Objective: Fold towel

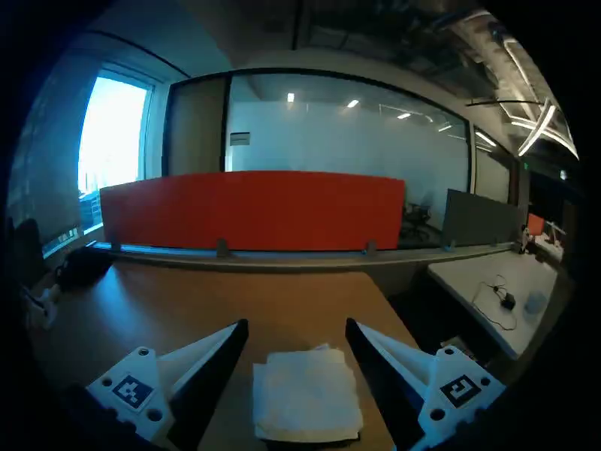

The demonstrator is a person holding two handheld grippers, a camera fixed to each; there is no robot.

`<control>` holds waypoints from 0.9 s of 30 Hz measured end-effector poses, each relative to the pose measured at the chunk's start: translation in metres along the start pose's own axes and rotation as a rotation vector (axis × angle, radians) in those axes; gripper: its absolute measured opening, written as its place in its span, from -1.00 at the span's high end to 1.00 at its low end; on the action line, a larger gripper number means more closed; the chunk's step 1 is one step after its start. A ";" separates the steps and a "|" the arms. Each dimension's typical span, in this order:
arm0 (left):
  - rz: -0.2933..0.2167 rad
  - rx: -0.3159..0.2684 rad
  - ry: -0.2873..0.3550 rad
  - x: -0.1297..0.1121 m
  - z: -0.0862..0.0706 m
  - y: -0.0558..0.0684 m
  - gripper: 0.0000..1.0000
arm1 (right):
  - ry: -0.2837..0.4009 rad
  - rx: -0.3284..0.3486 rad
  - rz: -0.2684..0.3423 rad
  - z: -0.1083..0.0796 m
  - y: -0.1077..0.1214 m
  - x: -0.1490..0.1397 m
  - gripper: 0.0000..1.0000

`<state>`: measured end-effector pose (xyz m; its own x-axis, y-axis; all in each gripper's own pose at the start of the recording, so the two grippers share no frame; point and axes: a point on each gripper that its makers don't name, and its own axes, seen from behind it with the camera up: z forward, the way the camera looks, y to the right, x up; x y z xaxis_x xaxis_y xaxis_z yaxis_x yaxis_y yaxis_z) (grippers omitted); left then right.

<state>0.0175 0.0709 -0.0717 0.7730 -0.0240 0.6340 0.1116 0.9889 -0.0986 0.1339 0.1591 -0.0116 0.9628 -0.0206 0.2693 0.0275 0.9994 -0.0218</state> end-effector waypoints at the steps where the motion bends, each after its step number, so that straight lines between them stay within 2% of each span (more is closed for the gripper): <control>1: -0.001 0.007 0.023 0.007 -0.001 -0.002 -0.87 | 0.007 0.000 0.000 0.000 -0.002 0.002 -1.00; 9: 0.007 0.048 0.253 0.075 -0.013 -0.011 -0.87 | 0.043 0.009 -0.004 0.000 -0.014 0.015 -1.00; 12: 0.015 0.063 0.314 0.093 -0.017 -0.014 -0.87 | 0.057 0.009 0.002 0.001 -0.018 0.020 -1.00; 18: 0.016 0.083 0.379 0.115 -0.022 -0.022 -0.87 | 0.084 0.022 0.010 0.000 -0.033 0.030 -1.00; 27: 0.011 0.086 0.430 0.129 -0.027 -0.026 -0.87 | 0.116 0.049 -0.002 -0.001 -0.071 0.050 -1.00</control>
<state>0.1308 0.0381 -0.0077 0.9656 -0.0543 0.2543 0.0634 0.9976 -0.0280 0.1801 0.0870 0.0026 0.9875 -0.0234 0.1558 0.0195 0.9995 0.0266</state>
